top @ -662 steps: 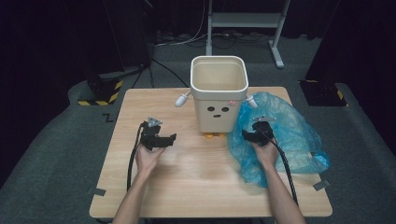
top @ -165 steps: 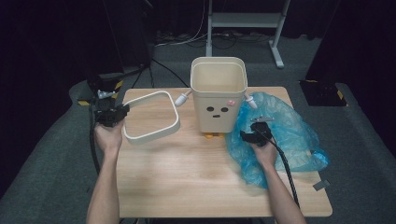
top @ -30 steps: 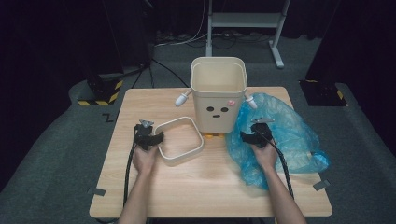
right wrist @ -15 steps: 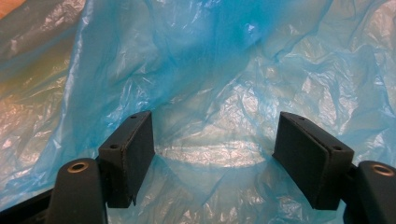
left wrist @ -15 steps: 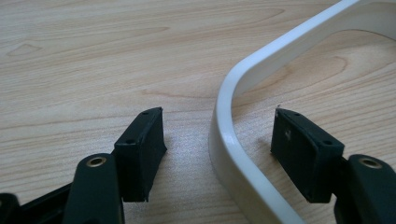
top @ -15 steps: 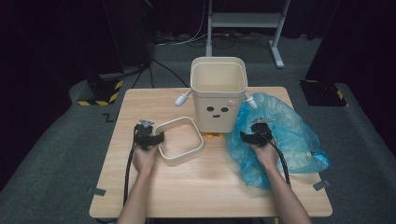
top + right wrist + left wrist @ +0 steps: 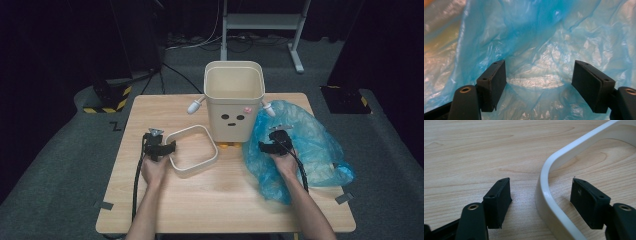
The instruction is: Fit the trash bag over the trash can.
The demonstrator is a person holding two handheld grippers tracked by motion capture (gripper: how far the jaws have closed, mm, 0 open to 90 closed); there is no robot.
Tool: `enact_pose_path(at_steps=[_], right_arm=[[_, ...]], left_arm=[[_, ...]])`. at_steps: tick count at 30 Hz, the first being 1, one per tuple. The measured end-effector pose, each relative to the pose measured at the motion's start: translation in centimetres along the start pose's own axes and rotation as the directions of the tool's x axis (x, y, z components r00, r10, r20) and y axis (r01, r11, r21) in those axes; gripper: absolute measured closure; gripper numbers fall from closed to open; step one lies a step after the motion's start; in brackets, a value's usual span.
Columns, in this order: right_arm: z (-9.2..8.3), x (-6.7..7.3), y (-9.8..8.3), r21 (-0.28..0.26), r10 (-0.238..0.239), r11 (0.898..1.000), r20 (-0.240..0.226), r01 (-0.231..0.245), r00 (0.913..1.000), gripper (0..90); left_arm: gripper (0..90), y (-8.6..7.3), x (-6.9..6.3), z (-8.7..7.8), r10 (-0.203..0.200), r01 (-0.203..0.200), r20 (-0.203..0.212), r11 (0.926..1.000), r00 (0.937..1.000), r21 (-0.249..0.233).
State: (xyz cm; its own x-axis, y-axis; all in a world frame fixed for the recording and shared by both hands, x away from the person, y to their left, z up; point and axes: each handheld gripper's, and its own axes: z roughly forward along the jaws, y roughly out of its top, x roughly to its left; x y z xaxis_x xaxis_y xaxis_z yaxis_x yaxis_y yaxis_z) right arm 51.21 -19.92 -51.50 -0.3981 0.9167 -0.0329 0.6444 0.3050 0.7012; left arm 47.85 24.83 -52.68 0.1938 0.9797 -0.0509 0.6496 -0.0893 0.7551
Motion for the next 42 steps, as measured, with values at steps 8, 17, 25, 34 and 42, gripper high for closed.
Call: enact_pose_path(at_steps=[8,17,25,34,42], right_arm=[[-3.9,-1.6,1.3,-0.1,0.097,0.99,-0.041,-0.1,0.9945,21.7],[-4.9,-3.8,2.2,-0.12,0.1,0.989,0.068,-0.091,0.9926,18.3],[-2.9,-5.6,2.8,-0.084,0.124,0.99,0.105,-0.116,0.9867,14.8],[0.3,-6.6,1.7,0.002,0.199,0.98,0.06,-0.2,0.9781,14.4],[1.7,-6.2,1.2,0.02,0.156,0.987,0.077,-0.158,0.9848,17.2]], left_arm=[[32.7,0.0,0.0,0.0,0.0,0.0,0.0,1.0,1.0,0.0],[32.7,0.0,0.0,0.0,0.003,-0.003,-0.002,1.0,1.0,0.001],[32.7,0.0,0.0,0.0,0.003,-0.003,-0.003,1.0,1.0,0.001],[32.8,0.0,-0.1,0.0,0.006,-0.006,-0.005,1.0,1.0,0.001],[32.7,0.0,-0.1,0.0,0.005,-0.005,-0.006,1.0,1.0,0.001]])
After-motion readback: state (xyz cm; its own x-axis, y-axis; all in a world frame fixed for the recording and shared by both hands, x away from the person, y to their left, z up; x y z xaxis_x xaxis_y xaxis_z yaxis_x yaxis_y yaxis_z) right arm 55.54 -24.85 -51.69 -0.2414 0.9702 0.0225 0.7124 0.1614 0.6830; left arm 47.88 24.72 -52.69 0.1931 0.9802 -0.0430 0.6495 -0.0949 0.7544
